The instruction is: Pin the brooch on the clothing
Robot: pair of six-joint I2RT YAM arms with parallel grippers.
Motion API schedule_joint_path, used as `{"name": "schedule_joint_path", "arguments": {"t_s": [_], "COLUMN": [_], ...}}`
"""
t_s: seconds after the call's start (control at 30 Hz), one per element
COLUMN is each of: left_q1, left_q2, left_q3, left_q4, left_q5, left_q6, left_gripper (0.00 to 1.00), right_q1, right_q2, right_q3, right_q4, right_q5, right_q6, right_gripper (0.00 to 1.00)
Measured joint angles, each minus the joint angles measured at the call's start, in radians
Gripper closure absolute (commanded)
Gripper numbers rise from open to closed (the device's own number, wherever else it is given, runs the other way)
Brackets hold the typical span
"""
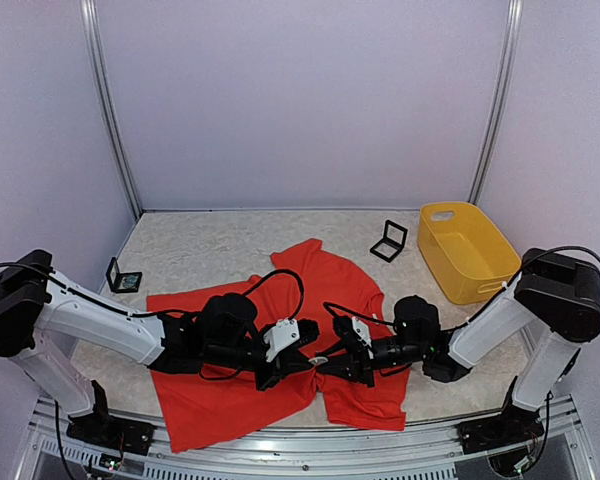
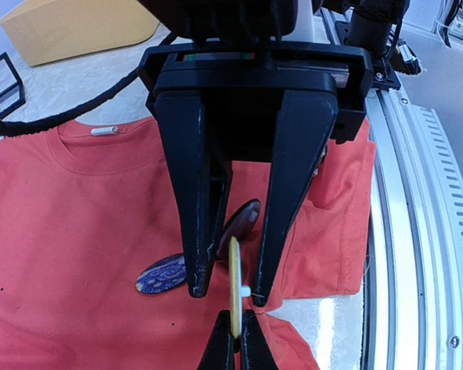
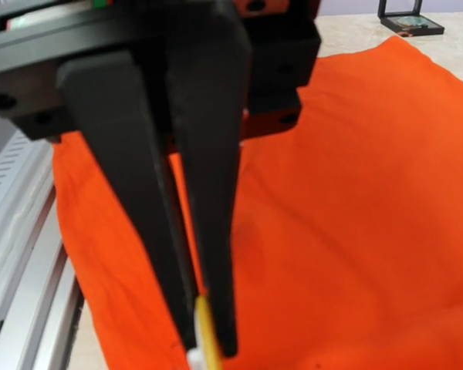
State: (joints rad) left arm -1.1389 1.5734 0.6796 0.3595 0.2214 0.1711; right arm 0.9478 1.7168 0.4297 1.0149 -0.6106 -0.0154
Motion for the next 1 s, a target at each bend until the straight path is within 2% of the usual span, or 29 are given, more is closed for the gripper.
{"name": "schedule_joint_path", "arguments": {"t_s": [0.47,0.9,1.0], "left_q1": [-0.001,-0.002,-0.002], "left_q2": [0.0,0.0,0.0], "left_q3": [0.0,-0.002,-0.009], "left_q4": [-0.001,0.037,0.037], "left_q5": [-0.029,-0.061,-0.064], "left_q6": [0.012,0.012,0.012], "left_gripper": [1.0,1.0,1.0], "right_q1": [0.0,-0.028,-0.039], "right_q2": [0.002,-0.014,-0.019], "right_q3": [0.027,-0.024,-0.029], "right_q4": [-0.039,0.046,0.044], "right_q5": [0.031,0.054,0.057], "right_q6": [0.063,0.195,0.201], "right_gripper": [0.84,0.83,0.77]}}
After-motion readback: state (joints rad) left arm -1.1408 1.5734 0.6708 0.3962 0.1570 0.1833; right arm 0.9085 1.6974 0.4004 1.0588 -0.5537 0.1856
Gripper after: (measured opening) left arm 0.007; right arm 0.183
